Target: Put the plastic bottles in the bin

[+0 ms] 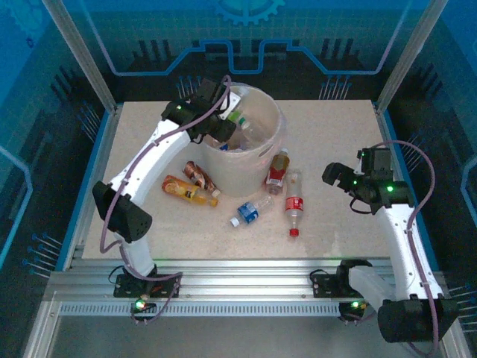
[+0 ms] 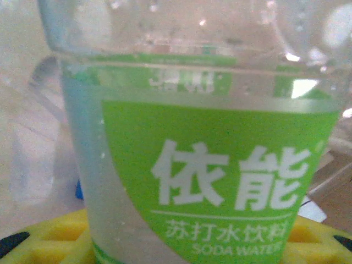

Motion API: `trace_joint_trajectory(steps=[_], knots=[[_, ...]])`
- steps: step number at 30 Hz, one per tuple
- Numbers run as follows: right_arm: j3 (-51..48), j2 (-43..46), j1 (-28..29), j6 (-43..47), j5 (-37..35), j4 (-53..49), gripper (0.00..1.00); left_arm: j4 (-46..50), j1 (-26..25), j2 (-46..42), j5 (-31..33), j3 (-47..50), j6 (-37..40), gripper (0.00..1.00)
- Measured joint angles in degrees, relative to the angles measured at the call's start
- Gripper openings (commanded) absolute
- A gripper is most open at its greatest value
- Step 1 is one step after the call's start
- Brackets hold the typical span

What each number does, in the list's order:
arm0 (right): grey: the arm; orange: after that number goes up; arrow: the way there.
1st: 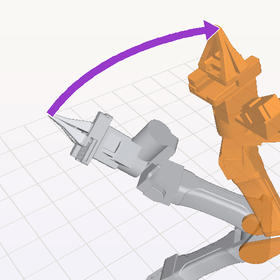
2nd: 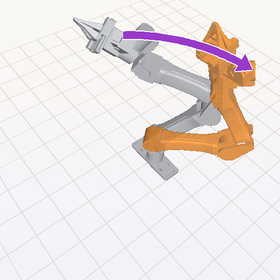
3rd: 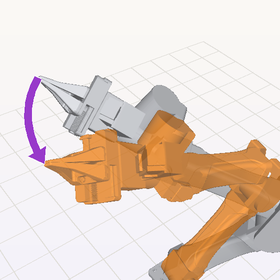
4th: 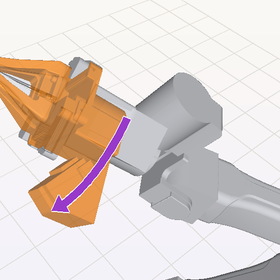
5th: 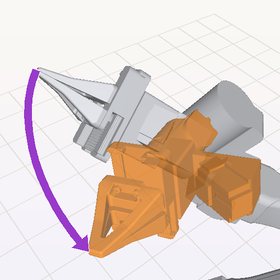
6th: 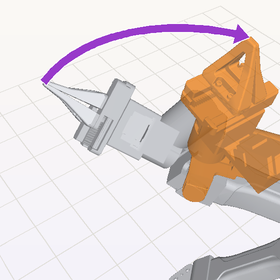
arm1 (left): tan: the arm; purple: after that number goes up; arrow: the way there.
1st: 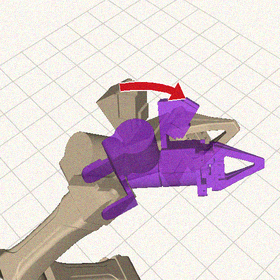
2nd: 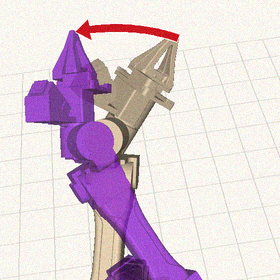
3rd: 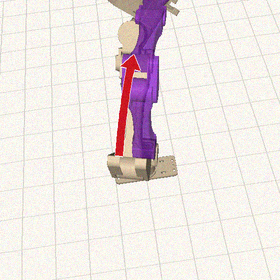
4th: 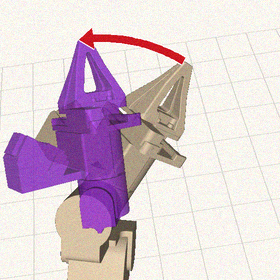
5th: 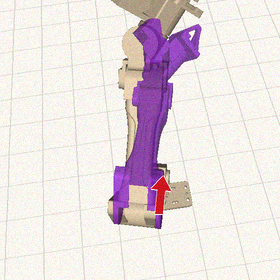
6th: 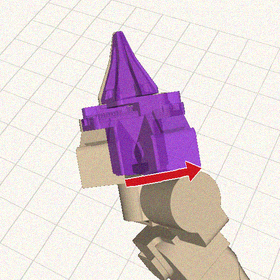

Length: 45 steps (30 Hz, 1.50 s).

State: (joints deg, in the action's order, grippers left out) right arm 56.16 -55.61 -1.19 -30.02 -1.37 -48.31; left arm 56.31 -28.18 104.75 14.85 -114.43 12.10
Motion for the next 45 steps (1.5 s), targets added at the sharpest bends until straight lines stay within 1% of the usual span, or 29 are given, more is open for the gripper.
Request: trace_joint_trajectory(steps=[6,8,14,15,17,22,26,27,29,33,36,39,43,45], knots=[[-1.86,-1.44,0.00,-0.02,0.22,0.17,1.00,3.98,0.00,1.22,2.51,-1.66,0.02,0.55],[-2.56,-1.88,0.09,-0.02,0.35,0.24,1.00,4.72,0.00,1.75,3.23,-2.12,0.28,0.60],[-3.98,-4.61,2.38,-0.02,0.42,0.39,1.00,5.57,-0.15,3.69,3.87,-2.51,0.26,0.63],[-4.00,-5.07,2.86,-0.02,0.39,0.39,1.00,5.62,-0.15,3.98,4.07,-2.51,0.26,0.67],[-4.11,-6.36,4.24,-0.02,0.42,0.42,1.00,5.62,-0.17,4.07,4.22,-2.62,0.31,0.70],[-4.76,-9.33,7.04,-0.02,1.01,0.63,1.00,6.03,-0.35,4.09,4.63,-4.96,0.26,0.84],[-4.81,-10.95,9.22,-0.02,1.14,0.63,1.00,6.01,-0.57,4.07,5.57,-6.71,0.46,0.88],[-4.81,-11.02,9.79,-0.02,1.38,0.63,1.00,5.99,-0.63,4.07,5.88,-6.97,0.46,0.94],[-4.81,-11.04,10.56,-0.04,1.53,0.63,1.00,5.81,-0.94,4.02,6.38,-7.17,0.39,0.99],[-4.81,-11.04,12.24,-0.04,1.88,0.63,1.00,4.28,-2.14,3.37,6.67,-7.28,0.39,0.99],[-4.81,-11.04,13.35,-0.02,2.10,0.63,1.00,2.71,-3.39,1.64,6.80,-7.28,0.26,0.99],[-4.76,-11.13,14.62,-0.04,2.60,0.61,0.96,-1.20,-4.87,-2.43,6.80,-6.16,-0.02,0.99],[-4.46,-11.98,16.57,-0.02,2.95,0.52,0.93,-8.02,-6.45,-11.96,6.43,-0.28,-1.44,0.99],[-4.15,-12.66,17.07,0.04,2.93,0.37,0.92,-13.86,-6.56,-17.94,6.27,6.10,-3.34,0.99]])
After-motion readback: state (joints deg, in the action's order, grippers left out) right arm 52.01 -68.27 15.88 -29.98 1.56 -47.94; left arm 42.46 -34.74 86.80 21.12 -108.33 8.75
